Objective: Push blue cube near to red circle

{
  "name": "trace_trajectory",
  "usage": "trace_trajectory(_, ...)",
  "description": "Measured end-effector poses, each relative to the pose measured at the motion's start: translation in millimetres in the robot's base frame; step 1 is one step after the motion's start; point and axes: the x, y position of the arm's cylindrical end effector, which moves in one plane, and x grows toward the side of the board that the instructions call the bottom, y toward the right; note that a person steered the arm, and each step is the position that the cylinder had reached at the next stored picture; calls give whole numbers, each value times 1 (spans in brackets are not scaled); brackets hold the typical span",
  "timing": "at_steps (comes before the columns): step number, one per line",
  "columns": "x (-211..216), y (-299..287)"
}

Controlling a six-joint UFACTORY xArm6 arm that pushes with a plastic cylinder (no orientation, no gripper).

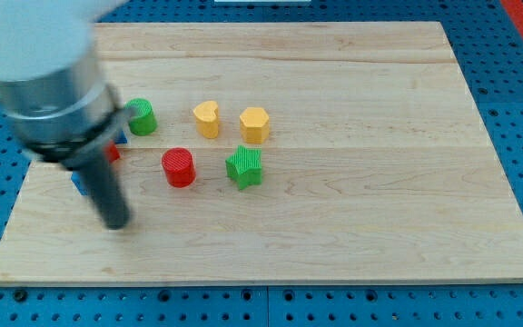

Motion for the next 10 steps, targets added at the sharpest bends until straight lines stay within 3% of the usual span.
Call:
trace_trajectory(1, -8, -69)
trace_trajectory(2, -36, -69)
trace_trajectory(6, -43, 35)
trace_trajectory(10, -38, 74)
